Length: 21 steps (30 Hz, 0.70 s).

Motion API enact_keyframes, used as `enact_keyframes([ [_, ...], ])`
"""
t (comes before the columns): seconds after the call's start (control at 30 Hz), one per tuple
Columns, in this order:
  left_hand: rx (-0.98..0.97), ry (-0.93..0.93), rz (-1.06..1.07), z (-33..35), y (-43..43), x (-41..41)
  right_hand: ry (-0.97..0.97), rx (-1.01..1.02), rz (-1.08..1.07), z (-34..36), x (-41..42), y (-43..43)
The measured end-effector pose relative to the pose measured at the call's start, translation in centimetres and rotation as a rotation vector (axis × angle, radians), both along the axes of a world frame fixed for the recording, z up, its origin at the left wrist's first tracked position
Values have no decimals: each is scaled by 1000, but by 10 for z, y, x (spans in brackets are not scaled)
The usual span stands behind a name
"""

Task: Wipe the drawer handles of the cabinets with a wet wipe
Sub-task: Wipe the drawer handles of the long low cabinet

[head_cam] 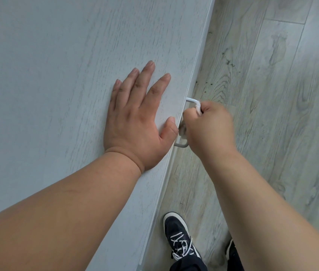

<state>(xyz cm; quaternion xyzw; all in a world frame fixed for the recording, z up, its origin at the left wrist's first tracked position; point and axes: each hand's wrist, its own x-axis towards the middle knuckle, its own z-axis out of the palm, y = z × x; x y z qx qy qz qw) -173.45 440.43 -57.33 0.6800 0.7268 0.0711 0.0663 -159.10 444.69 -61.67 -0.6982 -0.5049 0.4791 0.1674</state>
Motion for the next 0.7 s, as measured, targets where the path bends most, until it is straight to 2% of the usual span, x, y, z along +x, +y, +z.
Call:
enact_keyframes([
  [0.17, 4, -5, 3, -1, 0, -1, -42, -6, 40, -1, 3, -17],
  [0.33, 0, -7, 4, 0, -1, 0, -114, 130, 55, -5, -1, 0],
  [0.5, 0, 0, 2, 0, 0, 0, -108, 63, 60, -4, 1, -10],
  [0.7, 10, -1, 3, 0, -1, 0, -107, 76, 71, -3, 4, -6],
])
